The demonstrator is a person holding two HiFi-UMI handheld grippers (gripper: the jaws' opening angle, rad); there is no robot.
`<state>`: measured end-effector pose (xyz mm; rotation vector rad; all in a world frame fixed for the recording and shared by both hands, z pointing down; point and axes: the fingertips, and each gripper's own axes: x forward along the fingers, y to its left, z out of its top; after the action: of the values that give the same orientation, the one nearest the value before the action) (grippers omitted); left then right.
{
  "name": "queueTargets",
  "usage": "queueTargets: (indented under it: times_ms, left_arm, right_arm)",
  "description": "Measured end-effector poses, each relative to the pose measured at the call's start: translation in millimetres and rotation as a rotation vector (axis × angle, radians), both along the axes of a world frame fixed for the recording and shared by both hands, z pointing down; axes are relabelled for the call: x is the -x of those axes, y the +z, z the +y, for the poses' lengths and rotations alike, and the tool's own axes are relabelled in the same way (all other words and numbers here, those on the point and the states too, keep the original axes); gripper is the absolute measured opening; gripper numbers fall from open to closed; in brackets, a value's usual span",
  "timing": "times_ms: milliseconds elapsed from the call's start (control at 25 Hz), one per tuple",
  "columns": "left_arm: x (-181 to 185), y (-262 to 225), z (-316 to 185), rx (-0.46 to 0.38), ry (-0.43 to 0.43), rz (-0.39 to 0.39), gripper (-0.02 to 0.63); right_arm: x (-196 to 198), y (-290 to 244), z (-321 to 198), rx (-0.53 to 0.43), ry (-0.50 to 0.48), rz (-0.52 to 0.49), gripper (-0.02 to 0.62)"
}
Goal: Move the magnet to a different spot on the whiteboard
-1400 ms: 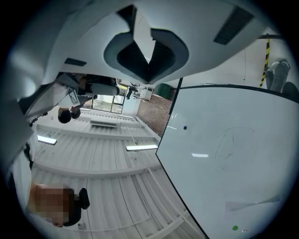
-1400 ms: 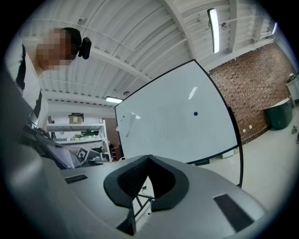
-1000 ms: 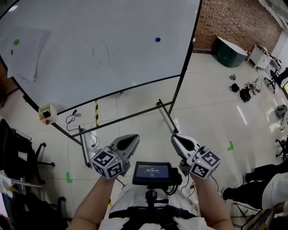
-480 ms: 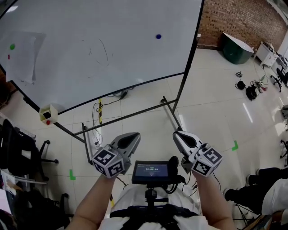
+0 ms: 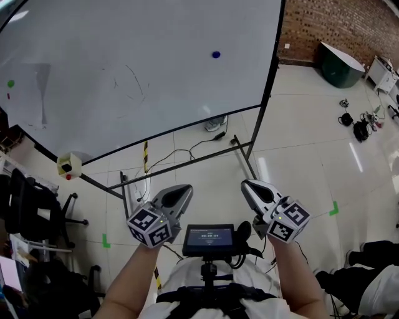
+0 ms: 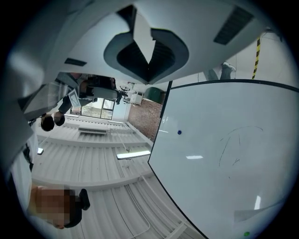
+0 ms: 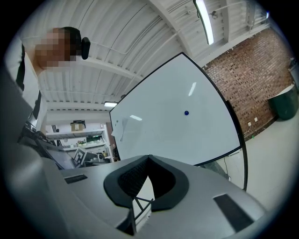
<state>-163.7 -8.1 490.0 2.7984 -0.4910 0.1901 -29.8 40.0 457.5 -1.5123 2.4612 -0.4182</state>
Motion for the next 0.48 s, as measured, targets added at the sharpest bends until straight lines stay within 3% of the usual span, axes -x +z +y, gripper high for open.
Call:
queueTargets:
  times_ms: [480]
  left_arm:
    - [-103,-5,-58,-0.006,-0.050,-0.028,0.034]
  right_arm:
    - [-94,14,-58,0.022,-0.071,-0.052,0.032]
